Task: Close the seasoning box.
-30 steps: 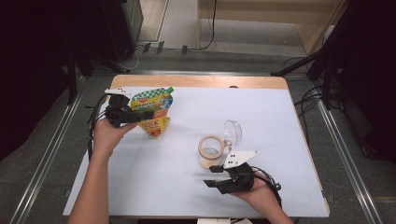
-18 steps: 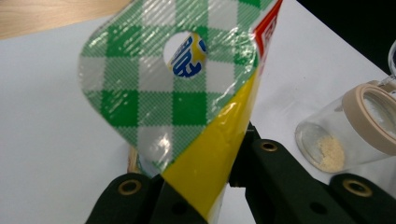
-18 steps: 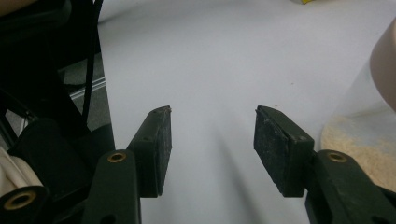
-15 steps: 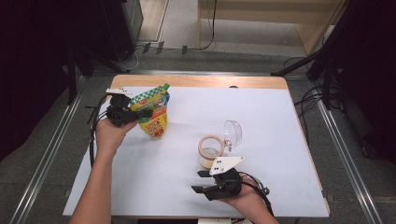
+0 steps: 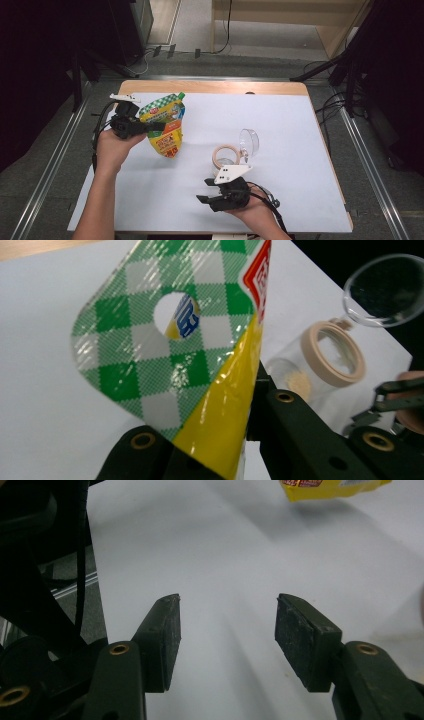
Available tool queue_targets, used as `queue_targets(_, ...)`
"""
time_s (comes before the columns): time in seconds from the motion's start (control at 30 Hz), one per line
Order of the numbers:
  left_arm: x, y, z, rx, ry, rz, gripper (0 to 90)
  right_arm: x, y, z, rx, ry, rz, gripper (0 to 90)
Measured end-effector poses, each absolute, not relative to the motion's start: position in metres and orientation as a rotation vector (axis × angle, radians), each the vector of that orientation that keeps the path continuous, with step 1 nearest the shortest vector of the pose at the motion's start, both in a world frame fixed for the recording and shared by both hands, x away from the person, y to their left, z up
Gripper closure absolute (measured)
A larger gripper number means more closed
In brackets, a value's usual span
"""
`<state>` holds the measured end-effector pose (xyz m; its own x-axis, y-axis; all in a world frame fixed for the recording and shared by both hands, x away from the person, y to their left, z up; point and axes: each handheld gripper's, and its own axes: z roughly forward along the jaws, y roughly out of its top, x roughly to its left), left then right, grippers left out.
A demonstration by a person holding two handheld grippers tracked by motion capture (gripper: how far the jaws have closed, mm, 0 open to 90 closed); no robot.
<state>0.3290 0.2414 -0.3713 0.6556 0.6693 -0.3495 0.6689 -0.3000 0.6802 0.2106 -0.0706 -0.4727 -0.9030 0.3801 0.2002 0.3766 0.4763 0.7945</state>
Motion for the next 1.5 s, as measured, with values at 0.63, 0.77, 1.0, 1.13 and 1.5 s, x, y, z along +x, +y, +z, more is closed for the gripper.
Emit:
queue_targets(0.63, 0.293, 0.232, -0.343, 2.058, 0.949, -0.050, 90.0, 0.222, -0.031, -0.494, 0.732, 2.658, 1.426, 51.8)
queue_targets(0.77, 0.286, 0.227, -0.340, 2.082, 0.924, -0.067, 90.0, 0.222, -0.029, -0.500, 0.710, 2.655, 1.413, 59.9)
queue_targets(1.0, 0.270, 0.218, -0.331, 2.104, 0.832, -0.152, 90.0, 0.228, -0.033, -0.500, 0.766, 2.580, 1.445, 74.8)
queue_targets(1.13, 0.262, 0.208, -0.326, 2.133, 0.795, -0.206, 90.0, 0.232, -0.033, -0.502, 0.804, 2.559, 1.448, 75.4)
queue_targets(1.5, 0.264, 0.189, -0.335, 2.126, 0.767, -0.375, 90.0, 0.217, -0.032, -0.498, 0.608, 2.436, 1.433, 70.4)
